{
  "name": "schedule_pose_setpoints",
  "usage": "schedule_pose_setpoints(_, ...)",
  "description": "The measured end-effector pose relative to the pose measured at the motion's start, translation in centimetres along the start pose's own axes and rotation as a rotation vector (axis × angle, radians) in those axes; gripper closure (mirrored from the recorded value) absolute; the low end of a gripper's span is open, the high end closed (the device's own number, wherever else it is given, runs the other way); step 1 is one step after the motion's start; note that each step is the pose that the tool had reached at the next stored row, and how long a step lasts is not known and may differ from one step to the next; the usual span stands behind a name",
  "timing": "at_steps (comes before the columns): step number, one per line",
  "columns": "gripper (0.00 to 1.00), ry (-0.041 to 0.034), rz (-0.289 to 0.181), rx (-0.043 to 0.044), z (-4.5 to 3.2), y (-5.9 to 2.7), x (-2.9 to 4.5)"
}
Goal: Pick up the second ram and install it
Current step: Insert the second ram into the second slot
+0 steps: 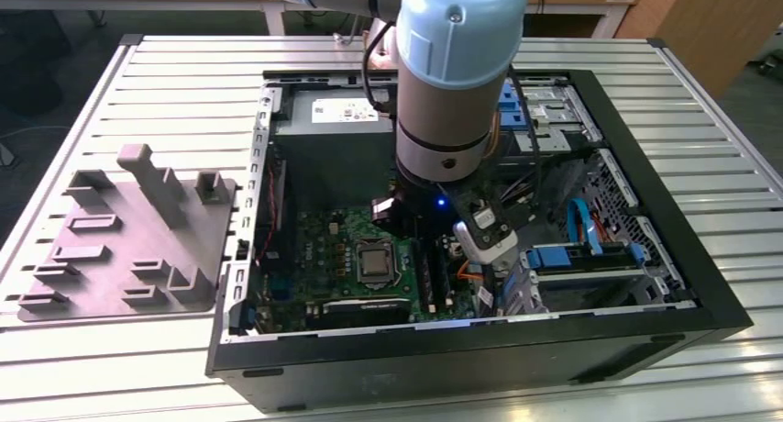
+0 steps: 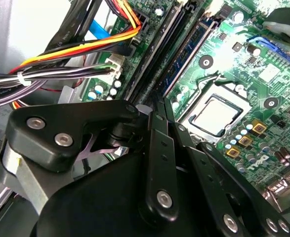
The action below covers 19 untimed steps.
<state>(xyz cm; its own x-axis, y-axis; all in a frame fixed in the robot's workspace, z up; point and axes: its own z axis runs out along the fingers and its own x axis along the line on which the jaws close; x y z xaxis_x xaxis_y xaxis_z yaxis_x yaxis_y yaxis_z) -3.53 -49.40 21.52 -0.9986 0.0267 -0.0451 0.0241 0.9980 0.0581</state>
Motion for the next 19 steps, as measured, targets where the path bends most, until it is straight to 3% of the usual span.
schedule_pose_setpoints(10, 0.87, -0.0003, 0.000, -0.0011, 0.06, 0.00, 0.00)
schedule_pose_setpoints(11, 0.81, -0.0002, 0.000, -0.0008, 0.04, 0.00, 0.00)
schedule_pose_setpoints(12, 0.81, -0.0001, 0.000, -0.0005, 0.01, 0.01, 0.00)
schedule_pose_setpoints(15, 0.81, -0.0001, 0.000, -0.0004, -0.72, 0.05, -0.03)
schedule_pose_setpoints(19, 0.81, -0.0002, 0.000, -0.0006, -2.52, 0.15, -0.11)
